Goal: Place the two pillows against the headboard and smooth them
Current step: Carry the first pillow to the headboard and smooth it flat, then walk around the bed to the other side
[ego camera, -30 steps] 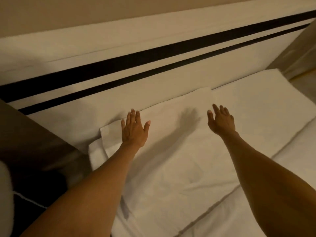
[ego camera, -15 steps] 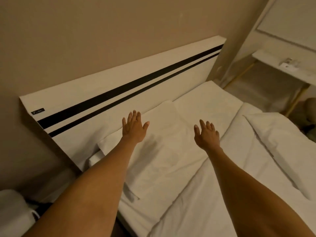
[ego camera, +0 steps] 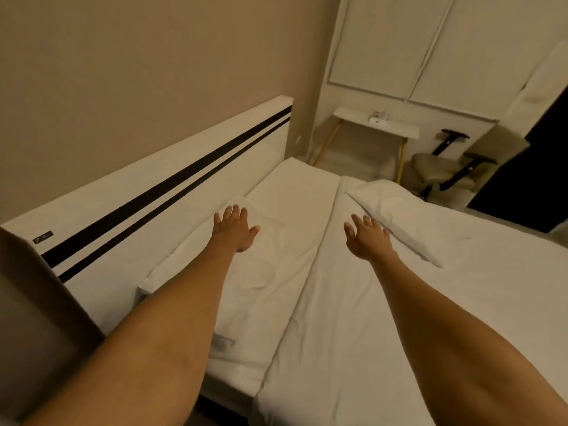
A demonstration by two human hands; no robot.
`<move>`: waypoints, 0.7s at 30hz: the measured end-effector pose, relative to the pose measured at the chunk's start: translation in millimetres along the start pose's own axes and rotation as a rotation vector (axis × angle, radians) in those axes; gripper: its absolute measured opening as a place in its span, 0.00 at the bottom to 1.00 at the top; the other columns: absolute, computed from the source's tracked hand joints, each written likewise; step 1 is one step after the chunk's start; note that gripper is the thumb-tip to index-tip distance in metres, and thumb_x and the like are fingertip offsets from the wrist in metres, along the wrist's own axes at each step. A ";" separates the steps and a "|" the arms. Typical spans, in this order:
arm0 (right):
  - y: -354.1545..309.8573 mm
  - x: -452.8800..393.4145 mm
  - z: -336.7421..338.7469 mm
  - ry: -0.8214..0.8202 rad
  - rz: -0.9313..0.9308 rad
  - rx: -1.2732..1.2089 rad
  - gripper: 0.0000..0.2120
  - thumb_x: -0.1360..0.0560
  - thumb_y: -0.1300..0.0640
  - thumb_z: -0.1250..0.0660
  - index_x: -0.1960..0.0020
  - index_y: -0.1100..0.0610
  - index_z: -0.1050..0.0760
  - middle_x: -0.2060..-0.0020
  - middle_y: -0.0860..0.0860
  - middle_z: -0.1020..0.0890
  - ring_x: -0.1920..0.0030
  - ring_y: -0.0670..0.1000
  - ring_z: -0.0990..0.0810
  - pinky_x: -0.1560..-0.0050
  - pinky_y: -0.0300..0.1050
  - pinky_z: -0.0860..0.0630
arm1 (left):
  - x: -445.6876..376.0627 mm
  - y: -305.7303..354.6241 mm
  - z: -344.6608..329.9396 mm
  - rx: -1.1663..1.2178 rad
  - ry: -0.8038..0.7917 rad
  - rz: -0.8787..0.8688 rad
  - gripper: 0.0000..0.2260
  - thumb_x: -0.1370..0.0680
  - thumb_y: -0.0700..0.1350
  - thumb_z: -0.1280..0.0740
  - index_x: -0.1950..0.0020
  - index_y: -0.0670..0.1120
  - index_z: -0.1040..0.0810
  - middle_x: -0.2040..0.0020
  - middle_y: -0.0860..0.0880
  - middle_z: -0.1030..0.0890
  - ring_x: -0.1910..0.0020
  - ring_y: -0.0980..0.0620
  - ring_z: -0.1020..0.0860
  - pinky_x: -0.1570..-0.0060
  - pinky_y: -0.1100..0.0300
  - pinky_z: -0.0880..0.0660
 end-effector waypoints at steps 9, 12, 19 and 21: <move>143.6 101.8 66.0 0.083 -0.243 0.023 0.27 0.18 0.45 0.56 0.22 0.53 0.47 0.22 0.56 0.43 0.22 0.58 0.47 0.26 0.61 0.47 | 54.0 177.1 37.6 -0.045 0.078 -0.315 0.30 0.17 0.58 0.52 0.20 0.42 0.52 0.20 0.43 0.52 0.21 0.44 0.53 0.25 0.44 0.54; 204.0 137.5 87.8 0.113 -0.320 0.021 0.27 0.18 0.44 0.55 0.22 0.53 0.47 0.22 0.56 0.44 0.22 0.58 0.49 0.25 0.60 0.49 | 78.9 252.2 42.7 -0.052 0.103 -0.403 0.30 0.17 0.57 0.51 0.20 0.43 0.51 0.20 0.43 0.52 0.21 0.44 0.53 0.25 0.44 0.53; 360.9 236.9 125.9 0.144 -0.506 0.057 0.27 0.18 0.44 0.56 0.21 0.53 0.48 0.22 0.56 0.44 0.22 0.58 0.50 0.25 0.60 0.49 | 150.0 436.9 32.8 -0.043 0.125 -0.626 0.30 0.18 0.59 0.51 0.21 0.43 0.49 0.20 0.43 0.49 0.21 0.43 0.50 0.25 0.43 0.51; 408.1 270.4 134.2 0.144 -0.586 0.082 0.27 0.18 0.44 0.56 0.22 0.54 0.48 0.22 0.56 0.43 0.22 0.58 0.49 0.25 0.60 0.48 | 177.4 492.1 26.5 -0.036 0.124 -0.714 0.30 0.18 0.59 0.51 0.21 0.43 0.48 0.20 0.43 0.50 0.21 0.44 0.51 0.25 0.43 0.51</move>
Point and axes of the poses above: each hand's wrist, its own x-axis away from the middle knuckle, its own z-axis out of the back of the hand, y = z × x, the point moved 4 cm from there along -x, towards the middle knuckle
